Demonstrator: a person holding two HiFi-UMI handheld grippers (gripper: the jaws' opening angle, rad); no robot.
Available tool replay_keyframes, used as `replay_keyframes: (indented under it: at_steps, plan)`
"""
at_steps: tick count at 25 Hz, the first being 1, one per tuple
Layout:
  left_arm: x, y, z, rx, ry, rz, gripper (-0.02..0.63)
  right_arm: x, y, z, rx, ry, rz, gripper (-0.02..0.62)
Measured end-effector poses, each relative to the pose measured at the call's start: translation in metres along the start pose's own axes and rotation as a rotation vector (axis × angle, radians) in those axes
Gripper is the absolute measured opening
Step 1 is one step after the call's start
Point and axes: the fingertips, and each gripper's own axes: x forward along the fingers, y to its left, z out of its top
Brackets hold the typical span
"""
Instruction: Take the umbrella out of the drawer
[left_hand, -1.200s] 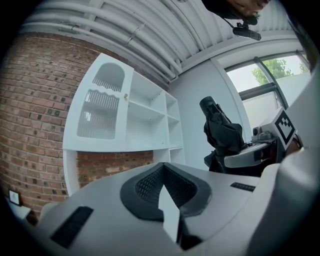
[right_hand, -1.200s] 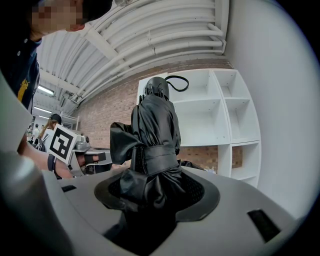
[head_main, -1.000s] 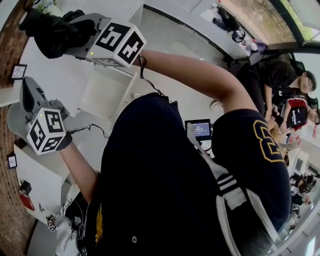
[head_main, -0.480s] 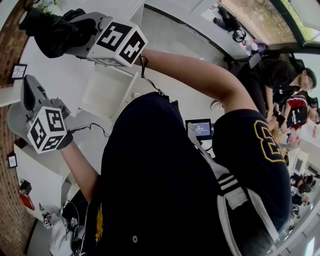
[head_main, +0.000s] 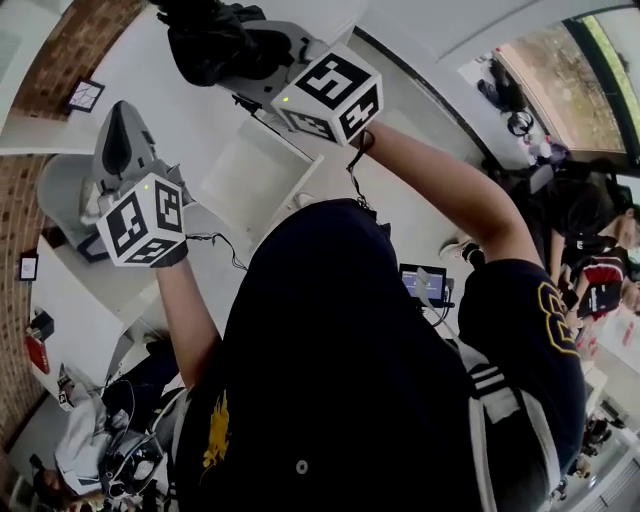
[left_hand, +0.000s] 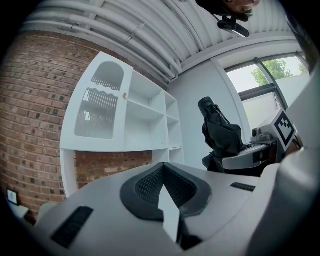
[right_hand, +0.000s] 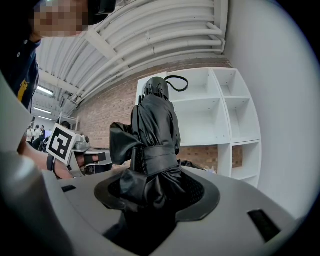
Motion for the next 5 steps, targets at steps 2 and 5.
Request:
replay_keyframes:
  at_steps: [2, 5]
  plan:
    - [0.001, -0.005, 0.002, -0.002, -0.003, -0.009, 0.017, -0.005, -0.003, 0.002, -0.002, 0.000, -0.008, 0.258]
    - [0.006, -0.019, 0.004, -0.009, -0.010, -0.030, 0.017, -0.015, -0.010, 0.004, -0.005, 0.005, -0.027, 0.258]
